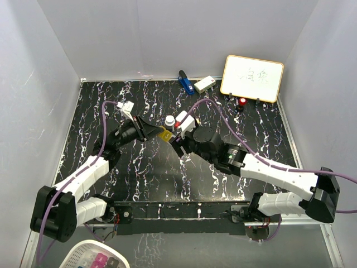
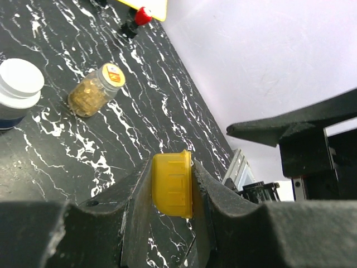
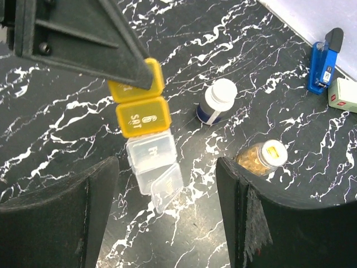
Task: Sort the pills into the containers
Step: Open the pill container at the center of the board.
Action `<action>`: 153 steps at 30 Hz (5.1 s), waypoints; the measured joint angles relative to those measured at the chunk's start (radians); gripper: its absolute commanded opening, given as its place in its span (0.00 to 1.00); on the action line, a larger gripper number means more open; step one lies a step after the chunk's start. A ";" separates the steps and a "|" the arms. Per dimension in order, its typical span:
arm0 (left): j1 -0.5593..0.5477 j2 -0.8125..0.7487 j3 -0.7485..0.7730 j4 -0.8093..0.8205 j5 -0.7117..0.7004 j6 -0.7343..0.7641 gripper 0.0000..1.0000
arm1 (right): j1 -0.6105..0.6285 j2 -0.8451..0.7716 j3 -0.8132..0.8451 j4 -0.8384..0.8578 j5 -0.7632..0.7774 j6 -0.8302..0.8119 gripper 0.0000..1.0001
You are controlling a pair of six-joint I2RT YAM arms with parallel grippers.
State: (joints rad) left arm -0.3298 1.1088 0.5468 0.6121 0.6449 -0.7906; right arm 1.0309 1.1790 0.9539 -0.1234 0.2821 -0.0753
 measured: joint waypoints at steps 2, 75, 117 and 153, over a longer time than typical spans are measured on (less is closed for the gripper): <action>0.000 0.015 0.011 -0.024 -0.012 0.006 0.00 | 0.006 0.016 0.000 -0.011 0.002 -0.002 0.69; 0.000 -0.002 0.008 -0.106 -0.003 -0.002 0.00 | 0.047 0.027 -0.085 0.104 0.117 -0.027 0.77; 0.000 -0.005 0.008 -0.085 0.078 -0.035 0.00 | 0.059 0.050 -0.087 0.169 0.242 -0.032 0.46; 0.000 -0.027 -0.026 -0.055 0.103 -0.075 0.00 | 0.059 -0.174 -0.192 0.109 0.093 0.023 0.68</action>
State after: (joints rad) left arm -0.3298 1.0813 0.5213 0.5571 0.7475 -0.8654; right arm 1.0901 1.0050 0.7624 -0.0139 0.3748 -0.0525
